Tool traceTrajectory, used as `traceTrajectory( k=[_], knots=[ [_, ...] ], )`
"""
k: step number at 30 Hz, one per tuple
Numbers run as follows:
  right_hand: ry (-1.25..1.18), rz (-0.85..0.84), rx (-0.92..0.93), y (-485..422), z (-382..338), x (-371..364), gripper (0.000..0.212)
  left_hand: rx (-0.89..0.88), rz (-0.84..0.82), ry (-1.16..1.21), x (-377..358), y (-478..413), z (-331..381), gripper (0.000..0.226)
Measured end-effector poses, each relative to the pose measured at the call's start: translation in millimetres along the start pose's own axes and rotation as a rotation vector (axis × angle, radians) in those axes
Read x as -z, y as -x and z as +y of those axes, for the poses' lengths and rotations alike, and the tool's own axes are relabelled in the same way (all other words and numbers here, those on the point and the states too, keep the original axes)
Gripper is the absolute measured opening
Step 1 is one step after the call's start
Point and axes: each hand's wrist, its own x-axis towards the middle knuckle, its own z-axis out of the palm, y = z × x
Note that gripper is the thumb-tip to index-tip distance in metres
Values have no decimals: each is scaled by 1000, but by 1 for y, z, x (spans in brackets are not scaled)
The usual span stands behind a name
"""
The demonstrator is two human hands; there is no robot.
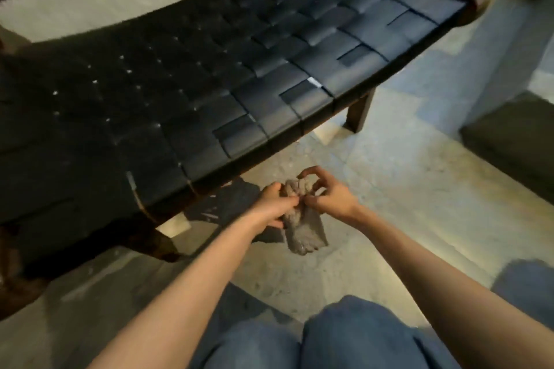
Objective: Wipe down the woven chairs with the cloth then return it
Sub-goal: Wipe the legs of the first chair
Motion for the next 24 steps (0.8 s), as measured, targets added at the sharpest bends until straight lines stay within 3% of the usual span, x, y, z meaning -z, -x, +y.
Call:
traceTrajectory(
  k=[4, 10, 13, 18, 21, 24],
  knots=[
    [34, 4, -92, 43, -27, 53, 32, 48, -60, 17, -29, 45, 60, 40],
    [39, 155, -142, 111, -80, 142, 29, 47, -104, -70, -51, 116, 144, 20],
    [-20, 213, -178, 139, -103, 181, 28, -10, -103, -130, -61, 149, 188, 21],
    [-163, 292, -159, 171, -138, 242, 28, -220, -144, -240, -72, 191, 253, 46],
    [-164, 285, -151, 184, -153, 280, 27, -280, -147, -316, -79, 204, 287, 24],
    [-140, 263, -130, 193, -163, 317, 26, -273, -100, -333, -83, 211, 319, 27]
  ],
)
